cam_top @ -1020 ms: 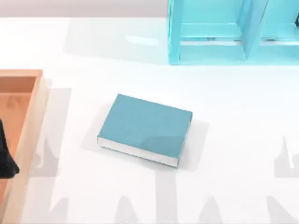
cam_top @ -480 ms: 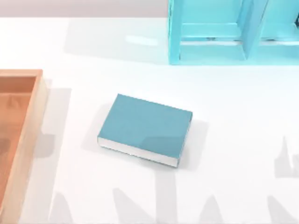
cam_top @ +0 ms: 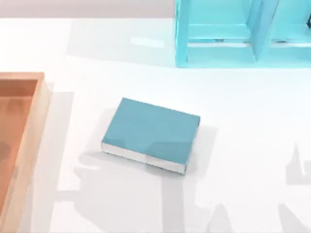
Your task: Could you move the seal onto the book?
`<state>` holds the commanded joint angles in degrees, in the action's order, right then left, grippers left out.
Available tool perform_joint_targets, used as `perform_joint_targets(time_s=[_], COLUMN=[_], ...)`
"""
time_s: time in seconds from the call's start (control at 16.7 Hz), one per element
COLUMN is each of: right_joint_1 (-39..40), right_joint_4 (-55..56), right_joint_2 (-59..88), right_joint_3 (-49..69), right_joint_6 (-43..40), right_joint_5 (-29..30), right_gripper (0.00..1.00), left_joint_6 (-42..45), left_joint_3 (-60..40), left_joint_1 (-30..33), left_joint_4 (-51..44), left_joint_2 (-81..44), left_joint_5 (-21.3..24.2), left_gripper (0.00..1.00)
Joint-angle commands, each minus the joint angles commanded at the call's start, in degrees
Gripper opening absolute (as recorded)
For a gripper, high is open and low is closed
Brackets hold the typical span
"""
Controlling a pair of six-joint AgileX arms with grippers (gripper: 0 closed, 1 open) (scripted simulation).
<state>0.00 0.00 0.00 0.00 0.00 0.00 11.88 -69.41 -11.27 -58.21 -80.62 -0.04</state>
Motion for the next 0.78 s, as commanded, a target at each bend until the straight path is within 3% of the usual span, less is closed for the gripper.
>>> perform_joint_targets(time_s=[0.42, 0.78], right_joint_1=[0.0, 0.0], right_joint_4=[0.0, 0.0], right_joint_2=[0.0, 0.0], right_joint_3=[0.0, 0.0], right_joint_6=[0.0, 0.0], right_joint_5=[0.0, 0.0], right_gripper=[1.00, 1.00], left_joint_6=[4.0, 4.5], left_joint_3=[-22.2, -24.9], left_joint_1=[-3.3, -3.7], left_joint_4=[-17.4, -19.3], left_joint_2=[-23.5, -26.2], left_joint_5=[-0.1, -0.1], left_gripper=[1.00, 1.00])
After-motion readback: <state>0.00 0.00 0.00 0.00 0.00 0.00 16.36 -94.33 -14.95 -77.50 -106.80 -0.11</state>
